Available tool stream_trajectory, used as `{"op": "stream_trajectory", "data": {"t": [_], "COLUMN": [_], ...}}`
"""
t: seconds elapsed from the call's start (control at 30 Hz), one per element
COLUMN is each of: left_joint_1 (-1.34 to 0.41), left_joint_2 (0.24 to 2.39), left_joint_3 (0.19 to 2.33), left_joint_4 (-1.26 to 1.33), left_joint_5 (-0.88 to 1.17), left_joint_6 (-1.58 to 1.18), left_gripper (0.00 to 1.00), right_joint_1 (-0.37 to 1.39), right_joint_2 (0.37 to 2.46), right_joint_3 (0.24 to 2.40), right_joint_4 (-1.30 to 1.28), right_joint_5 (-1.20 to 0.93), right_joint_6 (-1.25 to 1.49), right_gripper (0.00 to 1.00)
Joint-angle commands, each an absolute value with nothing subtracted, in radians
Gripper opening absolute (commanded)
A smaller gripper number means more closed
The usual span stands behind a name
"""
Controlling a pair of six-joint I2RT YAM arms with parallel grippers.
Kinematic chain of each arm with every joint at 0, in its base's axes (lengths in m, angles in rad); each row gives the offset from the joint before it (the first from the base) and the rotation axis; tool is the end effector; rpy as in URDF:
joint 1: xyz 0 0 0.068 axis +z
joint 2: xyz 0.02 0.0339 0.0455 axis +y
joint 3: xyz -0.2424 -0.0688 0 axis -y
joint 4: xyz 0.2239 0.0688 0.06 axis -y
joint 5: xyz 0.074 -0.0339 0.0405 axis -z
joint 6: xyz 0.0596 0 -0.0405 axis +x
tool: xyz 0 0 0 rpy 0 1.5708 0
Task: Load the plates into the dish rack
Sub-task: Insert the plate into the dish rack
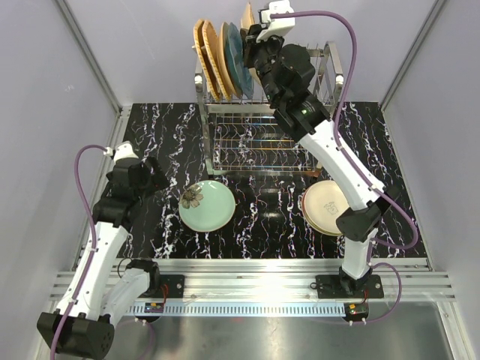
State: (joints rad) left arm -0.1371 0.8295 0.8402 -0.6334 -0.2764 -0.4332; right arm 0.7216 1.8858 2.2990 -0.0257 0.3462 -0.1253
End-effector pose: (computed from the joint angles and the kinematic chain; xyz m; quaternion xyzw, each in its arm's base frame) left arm 0.1867 -0.0093 0.2781 -0.1922 0.8623 -0.0096 0.4684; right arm 0.3110 0.2467 0.5380 -0.0954 0.5596 0.1484 0.8098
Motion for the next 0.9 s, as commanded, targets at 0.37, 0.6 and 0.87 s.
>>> {"op": "stream_trajectory", "data": {"t": [0.37,0.6,0.87], "left_joint_1": [-0.132,-0.132,-0.132], "left_joint_2": [0.835,0.834,0.833], "left_joint_3": [0.845,0.845,0.842], "left_joint_4": [-0.578,-0.577,-0.575], "left_joint_5": [-0.253,-0.249,-0.238], "left_joint_6": [-0.417,-0.417,-0.417], "left_gripper": [0.99,0.99,0.99], "right_joint_1": [0.673,0.65,0.644], "right_joint_2": [1.914,1.922,1.928], "right_joint_3": [2.31,2.287,2.244], "right_joint_4": [0.273,0.276,0.29], "right_joint_5": [0.437,0.407,0.394], "right_joint_6": [-0.091,-0.031,0.028], "right_gripper": [0.0,0.0,0.0]}}
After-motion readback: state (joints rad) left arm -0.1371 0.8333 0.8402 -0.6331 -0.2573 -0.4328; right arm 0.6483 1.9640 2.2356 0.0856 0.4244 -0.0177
